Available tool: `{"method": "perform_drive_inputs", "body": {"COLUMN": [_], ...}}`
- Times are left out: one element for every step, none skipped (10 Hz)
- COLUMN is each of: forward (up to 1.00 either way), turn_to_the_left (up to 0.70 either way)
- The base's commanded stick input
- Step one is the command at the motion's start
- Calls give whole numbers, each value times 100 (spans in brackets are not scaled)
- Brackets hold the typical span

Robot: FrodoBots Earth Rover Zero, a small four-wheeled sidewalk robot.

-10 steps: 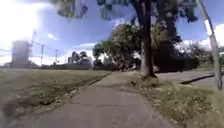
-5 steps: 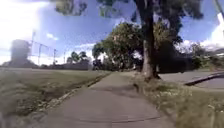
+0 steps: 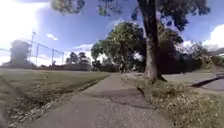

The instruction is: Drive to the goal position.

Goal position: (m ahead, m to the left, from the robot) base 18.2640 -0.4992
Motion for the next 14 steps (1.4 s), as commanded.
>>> {"method": "perform_drive_inputs", "body": {"forward": [100,100,100,100,100,100,100,100,100,100,100,100,100,100], "turn_to_the_left": [27,0,0,0,0,0,0,0,0,0,0,0,0,0]}}
